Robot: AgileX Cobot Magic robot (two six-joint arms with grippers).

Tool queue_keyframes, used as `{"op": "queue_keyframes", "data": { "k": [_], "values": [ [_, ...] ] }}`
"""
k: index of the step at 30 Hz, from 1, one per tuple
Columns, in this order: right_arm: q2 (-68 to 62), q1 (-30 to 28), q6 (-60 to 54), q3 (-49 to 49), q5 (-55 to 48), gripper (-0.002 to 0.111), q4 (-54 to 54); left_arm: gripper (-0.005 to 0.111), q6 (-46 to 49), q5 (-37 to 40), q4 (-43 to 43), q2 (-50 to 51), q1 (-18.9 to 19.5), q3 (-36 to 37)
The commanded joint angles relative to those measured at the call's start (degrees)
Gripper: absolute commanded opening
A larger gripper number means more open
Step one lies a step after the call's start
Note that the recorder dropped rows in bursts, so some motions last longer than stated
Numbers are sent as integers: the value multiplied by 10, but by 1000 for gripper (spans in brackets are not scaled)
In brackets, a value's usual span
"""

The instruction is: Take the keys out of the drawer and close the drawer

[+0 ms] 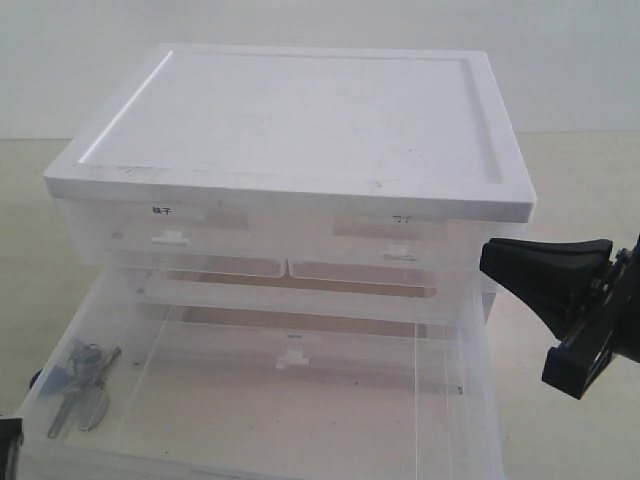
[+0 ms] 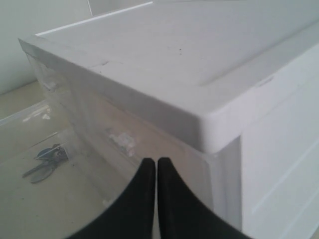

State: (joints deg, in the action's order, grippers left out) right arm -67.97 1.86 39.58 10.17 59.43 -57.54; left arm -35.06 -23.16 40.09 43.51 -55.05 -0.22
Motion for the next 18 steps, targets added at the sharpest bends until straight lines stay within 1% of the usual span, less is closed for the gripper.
{"op": "queue_keyframes", "data": {
  "k": [1, 4, 6, 9, 11, 14, 16, 18],
  "values": [
    [0, -1, 2, 2, 6, 0, -2, 4, 11, -24, 0, 113, -4, -11],
    [0, -1, 2, 2, 7, 0, -2, 4, 59, -30, -13, 201, -4, -29],
    [0, -1, 3, 2, 7, 0, -2, 4, 106, -38, -65, 252, -4, -50],
    [0, -1, 3, 2, 7, 0, -2, 4, 214, -88, -153, 303, -4, -72],
    [0, -1, 3, 2, 7, 0, -2, 4, 256, -113, -207, 324, -4, -84],
    [0, -1, 3, 2, 7, 0, -2, 4, 298, -113, -266, 332, -4, -101],
    [0, -1, 3, 2, 8, 0, -2, 4, 329, -131, -300, 332, -4, -108],
    [0, -1, 3, 2, 14, 0, -2, 4, 351, -146, -314, 332, -4, -114]
  ]
}}
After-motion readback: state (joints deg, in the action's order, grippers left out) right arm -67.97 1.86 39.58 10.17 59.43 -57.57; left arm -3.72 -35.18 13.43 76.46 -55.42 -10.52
